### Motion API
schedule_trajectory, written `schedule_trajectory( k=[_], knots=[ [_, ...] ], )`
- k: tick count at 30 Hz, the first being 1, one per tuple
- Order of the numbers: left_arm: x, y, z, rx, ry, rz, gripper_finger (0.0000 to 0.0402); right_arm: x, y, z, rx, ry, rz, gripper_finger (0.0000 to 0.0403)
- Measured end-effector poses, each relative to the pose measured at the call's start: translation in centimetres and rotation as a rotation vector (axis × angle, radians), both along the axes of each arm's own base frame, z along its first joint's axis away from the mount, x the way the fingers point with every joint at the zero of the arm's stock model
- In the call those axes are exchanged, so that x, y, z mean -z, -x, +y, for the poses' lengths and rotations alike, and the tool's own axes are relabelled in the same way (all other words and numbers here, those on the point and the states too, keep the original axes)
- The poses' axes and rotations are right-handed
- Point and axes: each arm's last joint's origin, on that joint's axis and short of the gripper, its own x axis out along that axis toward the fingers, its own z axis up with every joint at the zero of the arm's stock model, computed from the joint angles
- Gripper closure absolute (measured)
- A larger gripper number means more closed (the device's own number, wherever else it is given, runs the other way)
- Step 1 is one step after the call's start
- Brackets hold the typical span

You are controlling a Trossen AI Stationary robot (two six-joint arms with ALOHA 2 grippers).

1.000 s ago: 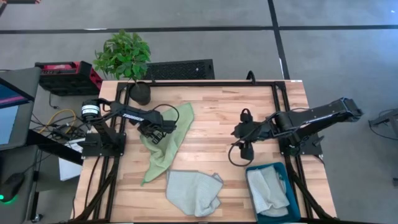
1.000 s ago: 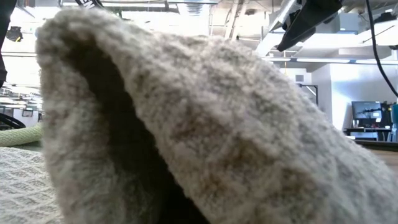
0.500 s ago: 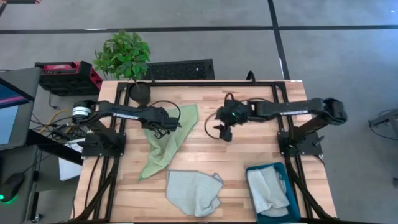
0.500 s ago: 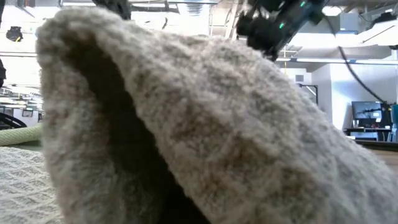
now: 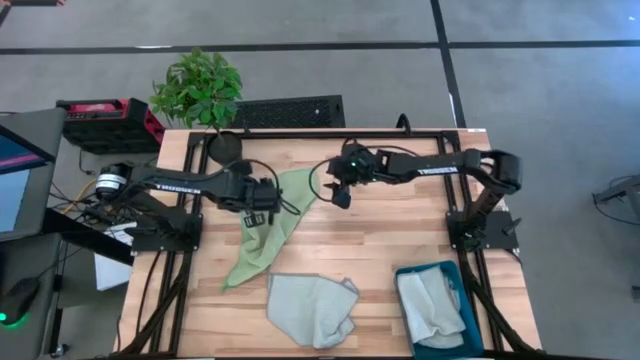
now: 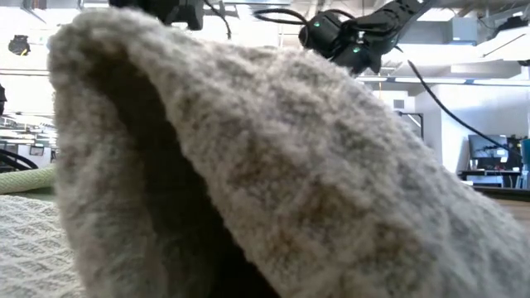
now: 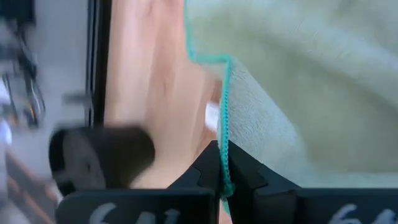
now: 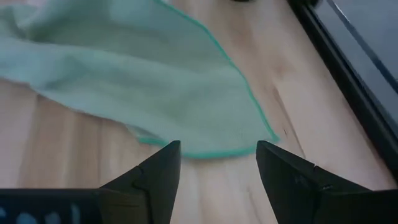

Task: Fold microfiber towels
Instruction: Fold the green microfiber towel

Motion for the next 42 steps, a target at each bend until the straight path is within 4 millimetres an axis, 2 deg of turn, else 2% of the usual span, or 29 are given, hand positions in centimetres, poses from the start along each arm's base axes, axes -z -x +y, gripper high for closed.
schedule_trajectory(
  k=[8,11,17,24,36,42],
  knots=[
    [-0.3,-2.1,-0.7,0.295,-0.024,-0.061,0.0401,-1.1,-2.9,1.0,-0.236,0.122,-0.036,0.0171],
    [-0.5,-2.4,-0.9,0.317,-0.033,-0.087,0.0401,-1.4,-4.1,1.4,-0.307,0.157,-0.058,0.0171],
    [-1.7,-2.9,-1.9,0.358,-0.04,-0.129,0.0401,-0.6,-6.4,1.8,-0.389,0.23,-0.047,0.0171],
    [-3.0,-3.4,-3.0,0.42,-0.014,-0.173,0.0401,-1.3,-8.5,2.2,-0.457,0.31,-0.097,0.0171],
    [-4.9,-3.6,-4.4,0.454,-0.02,-0.208,0.0401,-1.7,-8.9,2.9,-0.704,0.285,-0.19,0.0171],
    [-6.0,-3.0,-4.1,0.367,-0.061,-0.178,0.0401,-1.1,-8.5,3.0,-0.74,0.272,-0.126,0.0171]
  ],
)
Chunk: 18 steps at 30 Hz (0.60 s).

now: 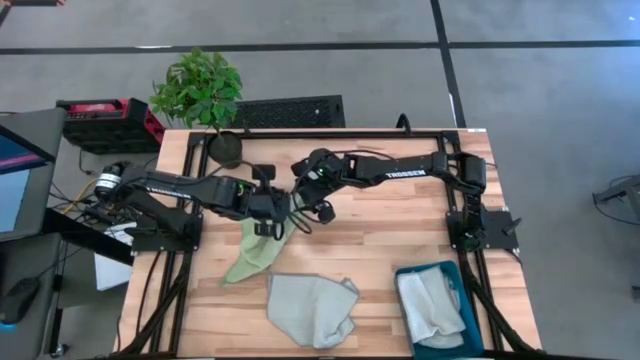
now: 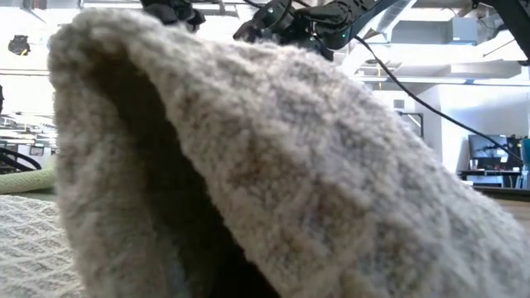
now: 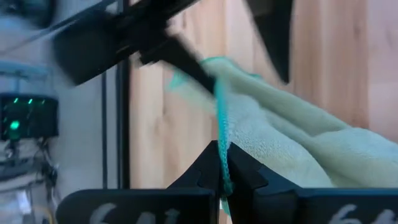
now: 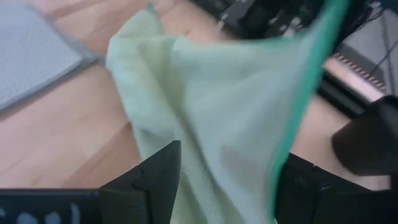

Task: Fold microfiber towels
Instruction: Fold the green microfiber towel

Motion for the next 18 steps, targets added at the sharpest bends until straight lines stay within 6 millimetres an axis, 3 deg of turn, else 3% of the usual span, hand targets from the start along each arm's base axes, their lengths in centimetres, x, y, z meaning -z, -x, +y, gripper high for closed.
schedule_trajectory(
  k=[18],
  knots=[
    [-5.5,1.3,0.3,-0.091,-0.034,-0.026,0.0401,1.2,1.0,-0.1,0.062,0.031,0.171,0.0171]
  ],
)
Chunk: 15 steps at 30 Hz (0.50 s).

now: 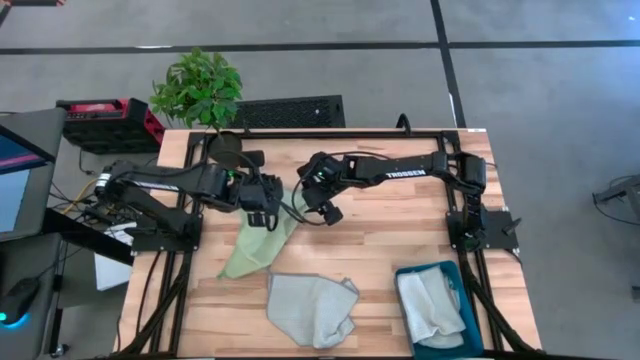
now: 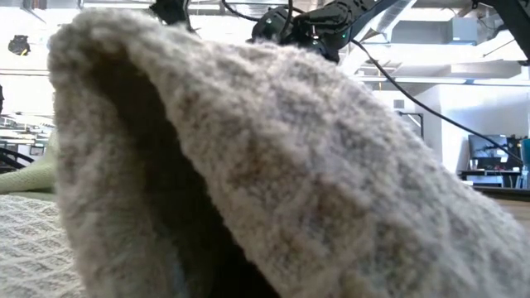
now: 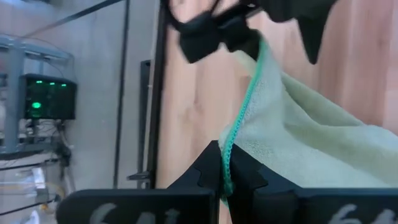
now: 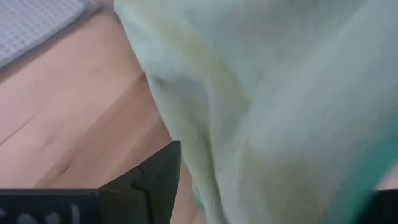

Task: Fold microfiber towels
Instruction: Fold the green microfiber towel

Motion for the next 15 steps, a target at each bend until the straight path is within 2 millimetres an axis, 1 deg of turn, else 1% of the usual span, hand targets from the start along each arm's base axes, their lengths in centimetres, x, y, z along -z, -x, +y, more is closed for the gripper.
schedule_trajectory(
  k=[7,10,15],
  knots=[
    [-2.4,1.0,0.2,-0.03,-0.048,-0.005,0.0401,0.5,0.6,-0.2,0.036,-0.026,0.087,0.0171],
    [-3.3,1.2,0.3,-0.038,-0.057,-0.023,0.0401,0.6,0.7,-0.6,0.095,-0.059,0.105,0.0171],
    [-4.9,1.7,0.4,-0.043,-0.055,-0.053,0.0401,0.6,0.8,-1.3,0.164,-0.059,0.116,0.0171]
  ],
)
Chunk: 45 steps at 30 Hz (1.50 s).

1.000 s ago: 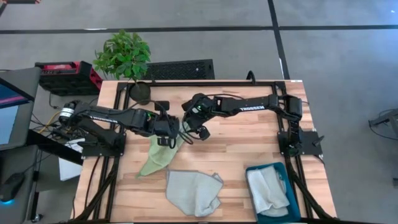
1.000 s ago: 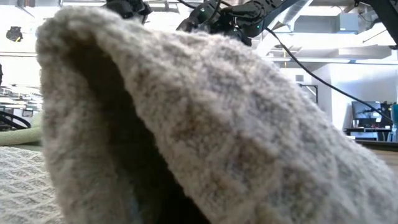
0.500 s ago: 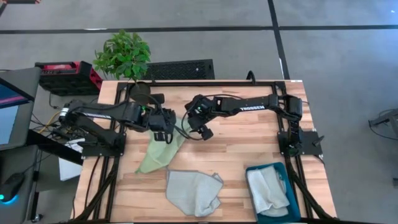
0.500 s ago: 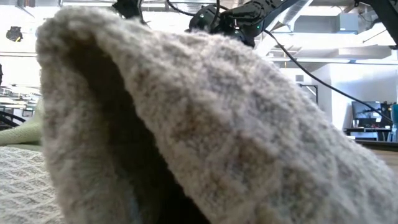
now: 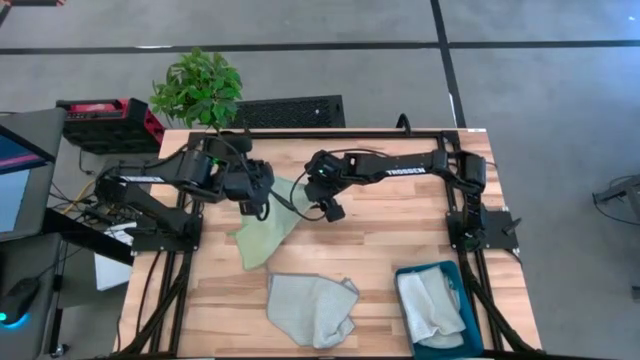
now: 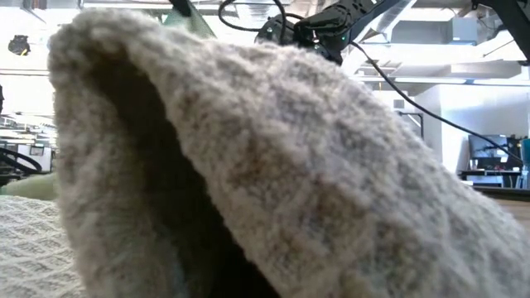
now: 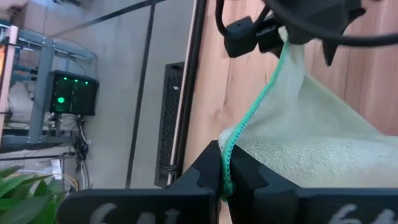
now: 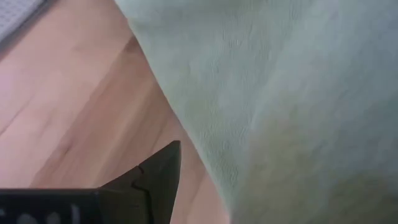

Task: Fold microfiber towels
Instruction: Fold the green microfiber towel

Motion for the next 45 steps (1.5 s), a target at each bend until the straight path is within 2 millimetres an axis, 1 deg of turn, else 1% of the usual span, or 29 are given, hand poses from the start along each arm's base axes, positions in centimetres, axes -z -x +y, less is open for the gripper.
schedule_trajectory(
  k=[6,13,17,19,26,27,30,33,36,40,45],
  knots=[
    [-1.5,0.8,0.1,0.004,-0.009,-0.002,0.0401,0.1,0.3,-0.6,0.02,-0.008,0.024,0.018],
    [-2.8,1.8,0.3,-0.001,-0.021,0.005,0.0401,0.1,0.5,-1.3,0.059,-0.015,0.03,0.0219],
    [-3.1,1.9,0.3,-0.001,-0.02,-0.003,0.0401,0.2,0.5,-1.5,0.106,0.045,0.042,0.0254],
    [-3.3,2.0,0.3,0.001,-0.02,-0.008,0.0401,0.2,0.5,-1.6,0.122,0.066,0.046,0.0278],
    [-3.4,2.0,0.3,0.011,-0.025,-0.006,0.0401,0.2,0.5,-1.6,0.125,0.071,0.047,0.0386],
    [-3.4,2.0,0.3,0.011,-0.025,-0.006,0.0401,0.2,0.5,-1.6,0.126,0.072,0.047,0.0391],
    [-3.4,2.0,0.3,-0.004,-0.012,-0.021,0.0401,-0.3,0.9,-1.7,0.152,0.09,0.06,0.0389],
    [-3.4,2.0,0.2,-0.015,0.023,-0.035,0.0401,-1.7,1.7,-1.7,0.175,0.097,0.068,0.0396],
    [-3.3,2.0,0.2,-0.036,0.037,-0.052,0.0401,-4.4,3.0,-1.7,0.214,0.097,0.035,0.0395],
    [-3.3,2.0,0.2,-0.066,0.083,-0.08,0.0401,-8.4,5.5,-1.3,0.301,0.156,0.004,0.0398],
    [-3.3,2.0,0.3,-0.093,0.099,-0.098,0.0401,-12.5,9.2,-0.6,0.372,0.186,-0.019,0.0398]
  ],
)
